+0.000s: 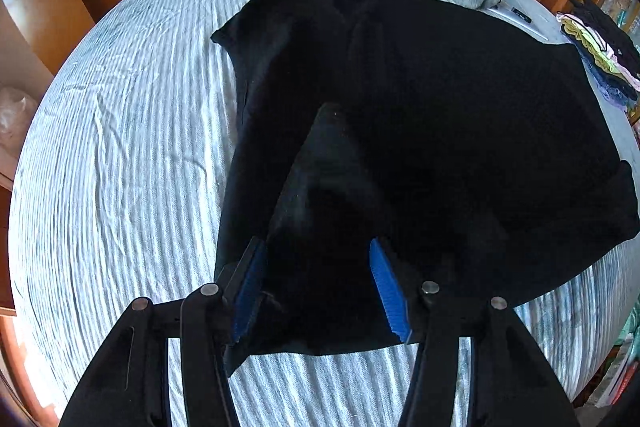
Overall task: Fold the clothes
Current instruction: 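Grasp the black shirt hem with the left gripper while the right gripper grasps it too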
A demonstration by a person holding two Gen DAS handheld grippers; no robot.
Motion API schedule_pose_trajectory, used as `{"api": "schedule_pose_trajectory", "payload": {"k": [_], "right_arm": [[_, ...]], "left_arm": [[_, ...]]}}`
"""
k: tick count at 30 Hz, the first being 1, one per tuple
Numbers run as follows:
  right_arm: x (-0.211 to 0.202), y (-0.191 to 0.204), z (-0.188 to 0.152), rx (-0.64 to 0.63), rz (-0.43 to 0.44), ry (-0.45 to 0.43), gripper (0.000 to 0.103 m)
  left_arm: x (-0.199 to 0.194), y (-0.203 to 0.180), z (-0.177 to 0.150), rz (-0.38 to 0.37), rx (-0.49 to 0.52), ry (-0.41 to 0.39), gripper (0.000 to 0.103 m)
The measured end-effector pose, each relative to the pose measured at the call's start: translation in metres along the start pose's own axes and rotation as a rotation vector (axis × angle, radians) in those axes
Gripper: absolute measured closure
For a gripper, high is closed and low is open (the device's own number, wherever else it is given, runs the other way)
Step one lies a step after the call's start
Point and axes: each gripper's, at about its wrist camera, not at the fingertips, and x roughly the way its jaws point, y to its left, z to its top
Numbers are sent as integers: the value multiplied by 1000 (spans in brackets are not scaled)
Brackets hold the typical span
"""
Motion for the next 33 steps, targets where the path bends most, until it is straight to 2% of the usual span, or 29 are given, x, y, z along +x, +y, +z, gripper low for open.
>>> {"api": "schedule_pose_trajectory", "payload": {"k": [4,11,13,17,23,24,25,26,27,28,29,30,31,33], "right_arm": [[6,6,3,-7,33,-1,51],[15,30,37,-81,83,-20,51],[19,32,47,-85,102,-14,51],[27,33,58,-97,119,4,51],[38,33,76,-148,144,22,50],[41,33,79,-155,152,24,49],[45,34,82,-162,159,30,44],[51,34,85,-165,165,44,43],[58,36,87,-166,171,58,43],[65,38,88,-169,177,73,50],[69,41,88,-177,171,76,70],[66,44,87,-190,159,61,80],[60,47,85,-204,163,50,101],[37,47,76,-220,169,-16,101]], "left_arm": [[-8,2,-7,-42,-9,-9,58],[-21,1,4,-91,-17,-60,56],[-22,-3,10,-84,5,-70,52],[-16,-6,28,-63,-2,-81,52],[11,-18,50,-51,3,-25,52],[16,-20,51,-50,2,-11,59],[20,-23,52,-39,2,2,71],[22,-24,53,-15,4,16,98],[24,-26,52,1,4,25,100],[22,-27,51,0,3,24,100],[19,-28,49,0,3,21,100],[12,-29,44,1,9,13,100],[4,-29,40,1,15,2,100],[-21,-27,23,-6,30,-36,100]]}}
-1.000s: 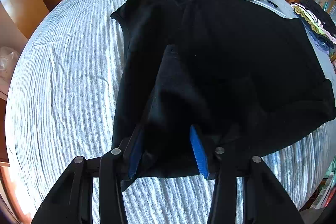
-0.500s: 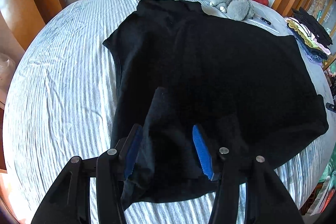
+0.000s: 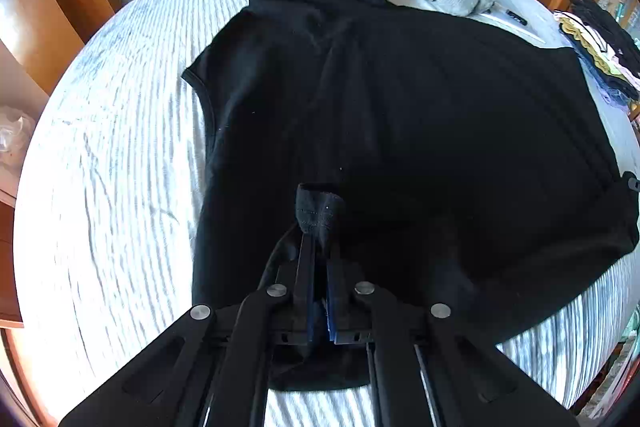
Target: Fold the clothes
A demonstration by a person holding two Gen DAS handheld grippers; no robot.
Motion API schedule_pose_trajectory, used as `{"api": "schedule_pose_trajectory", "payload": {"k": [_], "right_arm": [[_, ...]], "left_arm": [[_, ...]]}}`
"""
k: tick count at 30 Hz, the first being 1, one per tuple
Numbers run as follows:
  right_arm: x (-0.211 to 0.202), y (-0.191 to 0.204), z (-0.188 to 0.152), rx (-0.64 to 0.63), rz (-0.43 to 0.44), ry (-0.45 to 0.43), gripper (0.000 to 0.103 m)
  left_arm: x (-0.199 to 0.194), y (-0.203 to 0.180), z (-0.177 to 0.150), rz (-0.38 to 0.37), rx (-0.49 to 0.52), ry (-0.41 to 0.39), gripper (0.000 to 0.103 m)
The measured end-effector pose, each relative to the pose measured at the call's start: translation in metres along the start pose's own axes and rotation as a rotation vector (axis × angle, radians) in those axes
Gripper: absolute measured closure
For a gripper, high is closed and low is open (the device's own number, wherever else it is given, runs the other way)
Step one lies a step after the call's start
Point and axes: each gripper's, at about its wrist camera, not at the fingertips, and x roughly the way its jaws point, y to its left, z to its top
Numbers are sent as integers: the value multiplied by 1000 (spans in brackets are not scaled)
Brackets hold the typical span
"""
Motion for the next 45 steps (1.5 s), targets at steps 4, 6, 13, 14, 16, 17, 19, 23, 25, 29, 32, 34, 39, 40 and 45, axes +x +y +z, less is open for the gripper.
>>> {"api": "schedule_pose_trajectory", "payload": {"k": [4,6,13,14,16,17,19,23,25,29,32,34,39,40,45], "right_arm": [[-70,0,-50,-9,67,-117,101],[-95,2,-87,-22,83,-115,101],[-91,11,-186,-119,117,124,96],[-87,11,-189,-139,86,157,86],[-89,8,-189,-173,37,172,76],[-93,4,-184,-181,24,157,76],[-105,-9,-164,-178,25,97,76],[-113,-26,-102,-271,41,-11,76],[-105,-29,-68,-347,60,-42,76],[-78,-34,3,-548,135,-78,76],[-55,-35,50,-741,218,-100,76],[-41,-32,75,-851,264,-94,76],[-4,-16,106,-1057,294,-34,76],[1,-14,107,-1086,294,-29,76],[12,-20,112,-1204,299,-64,74]], "left_arm": [[-56,13,-51,-33,21,-71,100],[-73,22,-79,-38,41,-72,100],[-64,34,-170,-1,0,102,96],[-62,36,-178,12,-18,128,96],[-65,36,-188,49,-55,143,90],[-71,35,-189,57,-78,125,89],[-85,25,-184,78,-109,78,88],[-104,-19,-147,100,-142,-28,68],[-99,-57,-120,97,-163,-74,68],[-86,-140,-86,95,-270,-143,68],[-80,-209,-78,139,-399,-146,68],[-64,-247,-79,123,-509,-139,68],[-46,-342,-78,152,-636,-111,54],[-43,-357,-78,161,-644,-108,52],[-34,-410,-76,195,-684,-121,36]]}}
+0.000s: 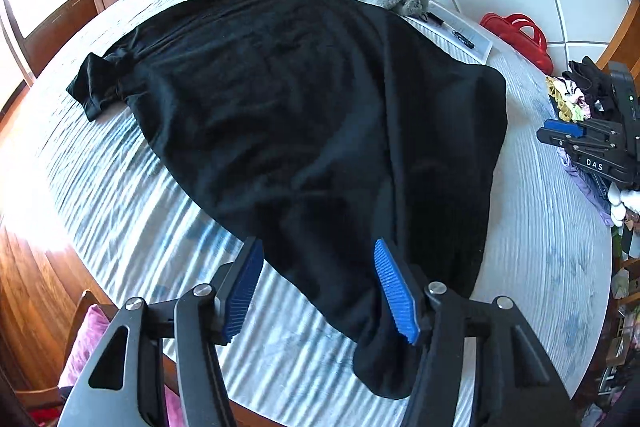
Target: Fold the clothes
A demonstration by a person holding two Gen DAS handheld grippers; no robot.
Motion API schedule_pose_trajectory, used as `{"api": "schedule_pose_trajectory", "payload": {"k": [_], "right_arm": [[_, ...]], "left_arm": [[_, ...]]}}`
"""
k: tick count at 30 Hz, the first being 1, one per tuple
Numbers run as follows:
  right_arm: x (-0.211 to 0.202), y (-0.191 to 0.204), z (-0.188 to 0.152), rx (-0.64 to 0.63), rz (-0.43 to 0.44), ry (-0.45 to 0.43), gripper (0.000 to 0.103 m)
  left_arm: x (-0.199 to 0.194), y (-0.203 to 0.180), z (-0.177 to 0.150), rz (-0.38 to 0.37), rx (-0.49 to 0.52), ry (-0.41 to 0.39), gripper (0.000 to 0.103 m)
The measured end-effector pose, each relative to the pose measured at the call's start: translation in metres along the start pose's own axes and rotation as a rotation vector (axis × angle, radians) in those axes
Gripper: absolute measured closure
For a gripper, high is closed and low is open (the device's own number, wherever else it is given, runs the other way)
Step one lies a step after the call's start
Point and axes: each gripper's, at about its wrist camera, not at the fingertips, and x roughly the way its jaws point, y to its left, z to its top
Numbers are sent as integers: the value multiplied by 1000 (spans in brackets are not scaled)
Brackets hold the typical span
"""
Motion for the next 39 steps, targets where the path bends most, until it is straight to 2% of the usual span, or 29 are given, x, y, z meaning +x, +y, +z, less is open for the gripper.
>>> {"api": "schedule_pose_trajectory", "payload": {"k": [1,2,3,4,7,9,12,15,18,25,30,31,32,33,34,35,36,39], "right_arm": [[2,-3,-3,-16,0,-11,65],[5,-8,-5,-27,2,-20,46],[10,-13,-8,-40,0,-21,39],[15,-17,-10,-54,-4,-19,37],[26,-30,-13,-100,17,-46,37],[33,-37,-11,-139,32,-57,37],[44,-45,-7,-183,52,-31,37],[56,-50,-4,-228,59,-9,37],[63,-54,2,-219,90,-27,37],[83,-58,21,-204,100,-8,33],[91,-62,30,-173,151,1,31],[91,-62,31,-168,170,2,34],[92,-61,32,-161,200,5,49],[91,-60,34,-160,213,7,56],[90,-56,35,-168,201,10,73],[89,-52,36,-183,184,16,93],[89,-48,36,-202,168,24,96],[75,-51,35,-215,129,21,99]], "left_arm": [[-3,-5,-9,26,-18,-11,33],[-5,-10,-17,52,-40,-20,26],[-7,-15,-25,74,-62,-25,25],[-8,-21,-34,88,-85,-27,25],[-8,-42,-59,164,-139,-37,24],[-8,-55,-76,214,-209,-47,24],[-6,-75,-101,274,-281,-56,24],[4,-84,-113,382,-302,-51,24],[11,-83,-115,468,-340,-59,24],[24,-73,-104,467,-423,-65,24],[27,-72,-98,457,-442,-55,26],[26,-73,-98,436,-440,-57,30],[25,-74,-98,413,-440,-58,43],[25,-76,-98,389,-440,-56,57],[25,-80,-95,385,-431,-51,66],[25,-83,-93,383,-422,-45,89],[24,-86,-93,384,-417,-37,96],[13,-97,-93,392,-396,-31,97]]}}
